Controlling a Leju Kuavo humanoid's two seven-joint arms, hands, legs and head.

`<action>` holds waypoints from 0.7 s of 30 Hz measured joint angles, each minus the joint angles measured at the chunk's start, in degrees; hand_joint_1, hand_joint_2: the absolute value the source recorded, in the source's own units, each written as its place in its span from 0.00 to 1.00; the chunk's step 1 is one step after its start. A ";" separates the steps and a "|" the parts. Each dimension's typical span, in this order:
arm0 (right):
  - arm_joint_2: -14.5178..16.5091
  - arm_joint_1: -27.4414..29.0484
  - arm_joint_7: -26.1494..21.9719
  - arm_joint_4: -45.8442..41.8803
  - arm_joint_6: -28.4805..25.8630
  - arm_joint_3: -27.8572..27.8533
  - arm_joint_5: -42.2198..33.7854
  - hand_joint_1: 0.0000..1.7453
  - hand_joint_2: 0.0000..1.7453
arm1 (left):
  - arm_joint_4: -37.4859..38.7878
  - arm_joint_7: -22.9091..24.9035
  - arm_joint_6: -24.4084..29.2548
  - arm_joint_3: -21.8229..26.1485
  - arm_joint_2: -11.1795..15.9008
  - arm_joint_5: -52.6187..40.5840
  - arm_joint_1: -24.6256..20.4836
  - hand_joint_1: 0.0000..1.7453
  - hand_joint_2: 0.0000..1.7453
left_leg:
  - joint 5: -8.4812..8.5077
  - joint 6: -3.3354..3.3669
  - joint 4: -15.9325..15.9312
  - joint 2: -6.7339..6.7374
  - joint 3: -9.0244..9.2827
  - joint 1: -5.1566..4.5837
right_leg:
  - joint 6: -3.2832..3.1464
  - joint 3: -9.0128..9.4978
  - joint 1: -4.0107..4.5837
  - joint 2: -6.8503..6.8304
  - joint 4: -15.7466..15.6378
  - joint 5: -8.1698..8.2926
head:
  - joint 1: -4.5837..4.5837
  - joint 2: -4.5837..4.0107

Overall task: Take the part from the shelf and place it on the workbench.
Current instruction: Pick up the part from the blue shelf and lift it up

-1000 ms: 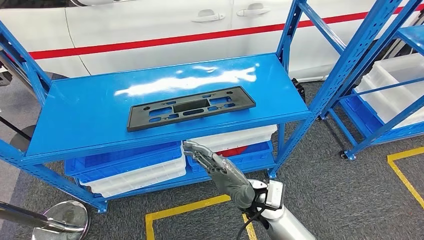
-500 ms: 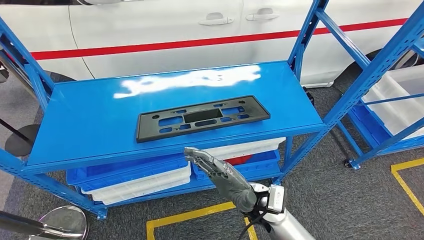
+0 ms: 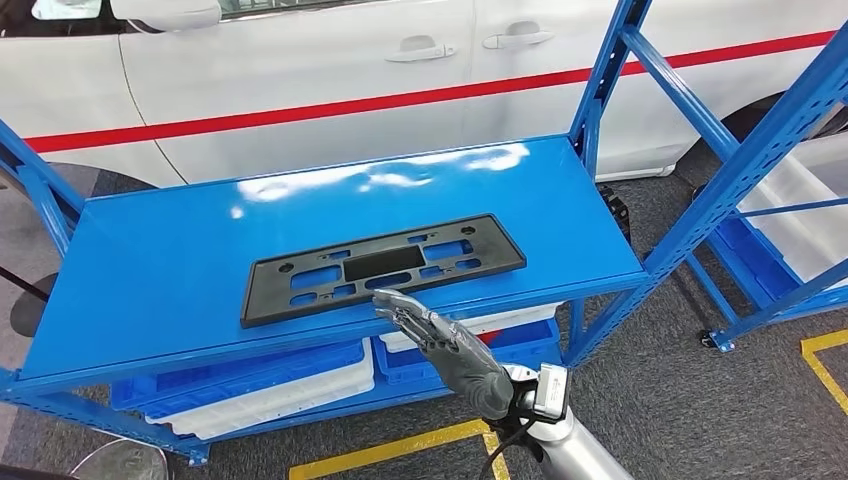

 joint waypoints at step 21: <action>1.22 -5.58 6.50 10.86 -22.54 -0.11 17.90 0.00 1.00 | 0.00 11.14 6.08 -0.22 -0.20 -4.59 0.32 0.00 0.00 | 7.21 0.70 -14.86 -0.30 7.34 0.28 | 3.36 -3.95 -1.57 -0.05 1.97 0.81 | 0.03 0.00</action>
